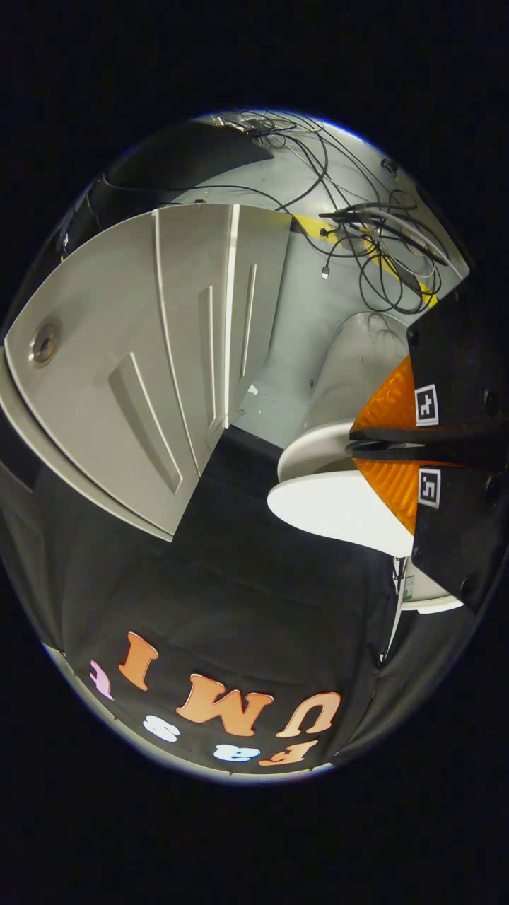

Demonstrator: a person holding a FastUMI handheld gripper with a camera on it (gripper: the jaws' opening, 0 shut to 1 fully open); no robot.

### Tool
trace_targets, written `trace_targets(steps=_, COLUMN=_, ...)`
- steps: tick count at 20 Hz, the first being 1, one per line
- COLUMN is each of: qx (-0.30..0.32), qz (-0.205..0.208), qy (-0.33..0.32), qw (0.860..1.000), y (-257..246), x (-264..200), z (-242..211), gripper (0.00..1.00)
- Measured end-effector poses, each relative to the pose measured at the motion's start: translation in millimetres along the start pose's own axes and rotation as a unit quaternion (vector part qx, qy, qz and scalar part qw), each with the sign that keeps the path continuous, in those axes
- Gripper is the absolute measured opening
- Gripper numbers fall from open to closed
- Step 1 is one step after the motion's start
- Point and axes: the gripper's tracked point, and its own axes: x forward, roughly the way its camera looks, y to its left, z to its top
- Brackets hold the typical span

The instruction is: Open the toilet lid.

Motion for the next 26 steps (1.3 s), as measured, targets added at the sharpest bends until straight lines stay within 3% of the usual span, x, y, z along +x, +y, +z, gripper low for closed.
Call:
trace_targets(steps=6, qx=-0.058, qz=0.021, qy=-0.032, qw=0.998, y=53.4, x=-18.9, z=13.3, gripper=0.08)
trace_targets(steps=12, qx=-0.154, qz=0.057, qy=-0.059, qw=0.985, y=138.2, x=-55.8, z=11.9, gripper=0.08)
trace_targets(steps=17, qx=-0.199, qz=0.091, qy=-0.073, qw=0.973, y=200.7, x=-89.1, z=-7.2, gripper=0.08)
trace_targets(steps=26, qx=-0.273, qz=0.108, qy=-0.079, qw=0.953, y=264.5, x=-116.8, z=-40.3, gripper=0.08)
